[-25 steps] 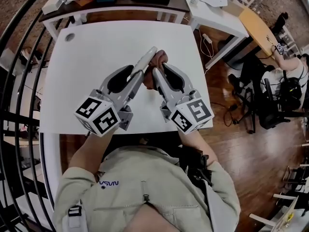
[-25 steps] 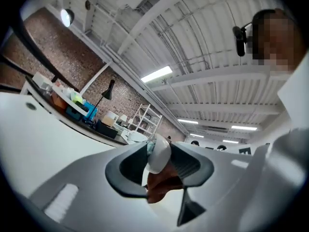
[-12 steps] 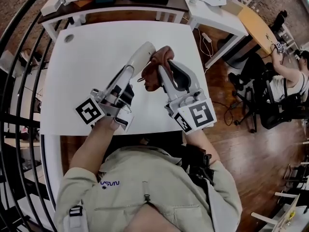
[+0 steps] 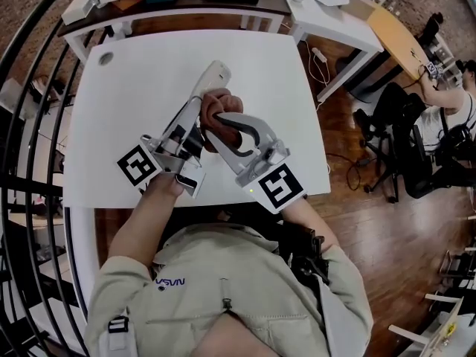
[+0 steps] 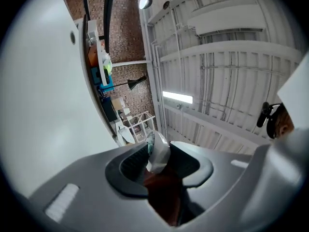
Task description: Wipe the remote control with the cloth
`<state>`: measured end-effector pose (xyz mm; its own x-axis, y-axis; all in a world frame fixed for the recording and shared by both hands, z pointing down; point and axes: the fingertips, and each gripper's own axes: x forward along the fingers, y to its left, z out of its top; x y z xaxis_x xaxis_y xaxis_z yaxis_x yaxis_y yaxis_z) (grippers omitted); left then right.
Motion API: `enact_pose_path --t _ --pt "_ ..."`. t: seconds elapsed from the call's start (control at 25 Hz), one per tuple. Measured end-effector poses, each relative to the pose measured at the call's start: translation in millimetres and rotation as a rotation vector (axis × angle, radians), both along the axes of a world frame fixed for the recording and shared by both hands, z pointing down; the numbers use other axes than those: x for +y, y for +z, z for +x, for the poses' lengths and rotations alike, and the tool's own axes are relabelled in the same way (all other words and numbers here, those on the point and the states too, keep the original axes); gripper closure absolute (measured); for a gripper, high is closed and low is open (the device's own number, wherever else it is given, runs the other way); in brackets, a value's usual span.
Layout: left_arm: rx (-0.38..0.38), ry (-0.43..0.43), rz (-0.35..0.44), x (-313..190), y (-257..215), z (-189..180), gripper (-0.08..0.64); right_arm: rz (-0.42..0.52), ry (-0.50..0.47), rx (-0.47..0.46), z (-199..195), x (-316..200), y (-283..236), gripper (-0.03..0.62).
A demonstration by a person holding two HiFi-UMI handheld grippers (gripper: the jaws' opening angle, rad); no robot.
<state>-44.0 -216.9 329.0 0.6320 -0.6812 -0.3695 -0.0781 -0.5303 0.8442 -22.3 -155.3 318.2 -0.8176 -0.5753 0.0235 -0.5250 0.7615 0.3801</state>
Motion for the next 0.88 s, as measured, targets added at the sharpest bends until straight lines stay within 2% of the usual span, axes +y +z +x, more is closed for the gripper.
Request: enact_pose_path --t 0.08,0.16,0.28,0.36,0.52,0.6,0.68,0.76,0.88 --pt "-0.14 -0.066 0.0 -7 13 -6 0.411 -0.027 0.039 -0.042 10 -9 -1 0.511" --pt "-0.334 -0.16 0.038 -18 23 -16 0.414 -0.06 0.121 -0.082 29 -27 -4 0.511" --pt "-0.56 -0.265 0.091 -39 33 -26 0.44 -0.11 0.237 -0.095 55 -60 1 0.511" --pt "-0.785 -0.315 0.14 -56 48 -24 0.443 -0.151 0.309 -0.062 69 -86 17 0.512" --pt "-1.313 -0.379 0.309 -80 77 -17 0.446 -0.249 0.426 0.054 89 -127 60 0.511" --pt "-1.494 -0.368 0.39 -85 87 -8 0.448 -0.297 0.468 0.125 96 -140 78 0.511" --pt "-1.601 -0.34 0.429 -89 98 0 0.448 -0.341 0.491 0.198 102 -150 93 0.511" --pt "-1.685 -0.258 0.425 -92 115 6 0.451 -0.37 0.506 0.261 104 -157 106 0.511" --pt "-1.711 -0.11 0.344 -97 142 10 0.451 -0.402 0.508 0.352 102 -165 126 0.506"
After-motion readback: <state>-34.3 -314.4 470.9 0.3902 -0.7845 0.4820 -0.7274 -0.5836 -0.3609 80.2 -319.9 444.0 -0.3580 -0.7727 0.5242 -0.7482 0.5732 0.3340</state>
